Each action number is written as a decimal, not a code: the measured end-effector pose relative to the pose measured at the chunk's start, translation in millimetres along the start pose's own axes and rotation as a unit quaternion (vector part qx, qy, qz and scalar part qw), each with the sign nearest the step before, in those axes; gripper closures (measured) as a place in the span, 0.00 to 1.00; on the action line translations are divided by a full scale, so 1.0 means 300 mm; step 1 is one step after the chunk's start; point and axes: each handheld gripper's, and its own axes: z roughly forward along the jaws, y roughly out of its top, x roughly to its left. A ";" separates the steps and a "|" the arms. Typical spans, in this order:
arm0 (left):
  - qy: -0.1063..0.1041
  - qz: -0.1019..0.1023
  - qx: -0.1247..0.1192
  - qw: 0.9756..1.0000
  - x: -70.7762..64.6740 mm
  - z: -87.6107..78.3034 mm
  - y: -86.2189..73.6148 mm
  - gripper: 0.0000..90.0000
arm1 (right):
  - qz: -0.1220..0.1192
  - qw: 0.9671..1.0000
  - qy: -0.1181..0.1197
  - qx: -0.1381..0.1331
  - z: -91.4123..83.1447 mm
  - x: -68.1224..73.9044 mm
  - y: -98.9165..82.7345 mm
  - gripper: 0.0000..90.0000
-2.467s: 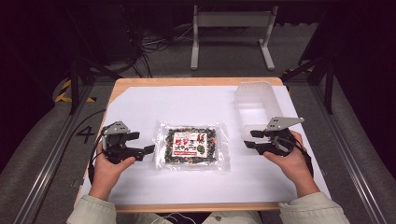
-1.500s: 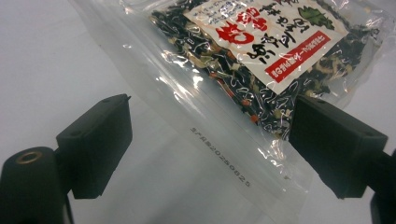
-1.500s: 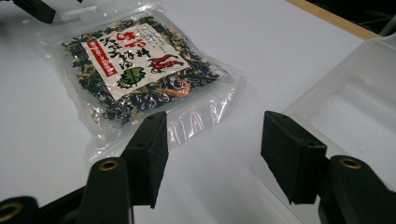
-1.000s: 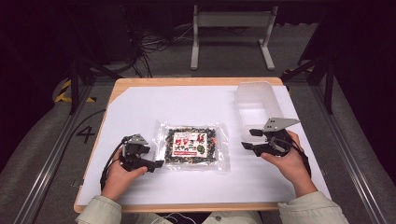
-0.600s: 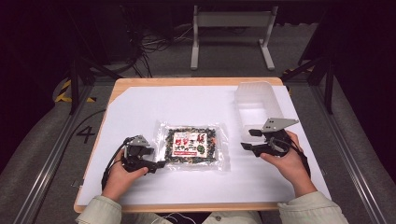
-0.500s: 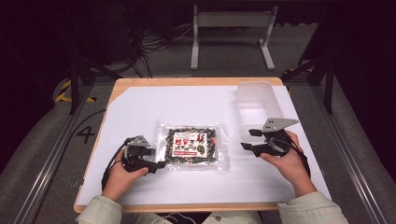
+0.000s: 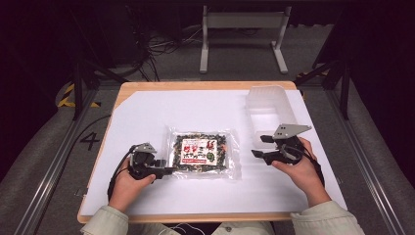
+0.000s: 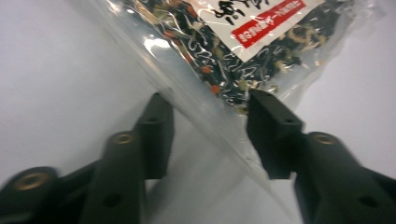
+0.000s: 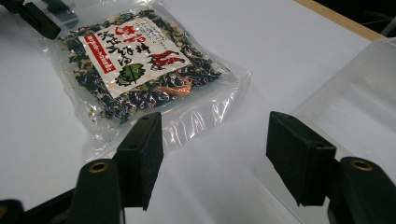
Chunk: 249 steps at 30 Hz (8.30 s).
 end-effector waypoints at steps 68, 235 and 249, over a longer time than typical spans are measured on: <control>0.032 0.169 -0.199 0.965 -0.245 -0.468 0.264 1.00 | -0.016 0.998 0.010 -0.058 -0.067 0.032 0.061 0.49; 0.062 0.136 -0.213 0.966 -0.017 -0.331 0.093 0.21 | -0.007 0.981 -0.019 -0.195 -0.258 -0.416 0.457 0.84; 0.073 0.126 -0.208 0.967 0.000 -0.326 0.080 0.14 | 0.016 0.978 -0.057 -0.198 -0.286 -0.451 0.397 0.84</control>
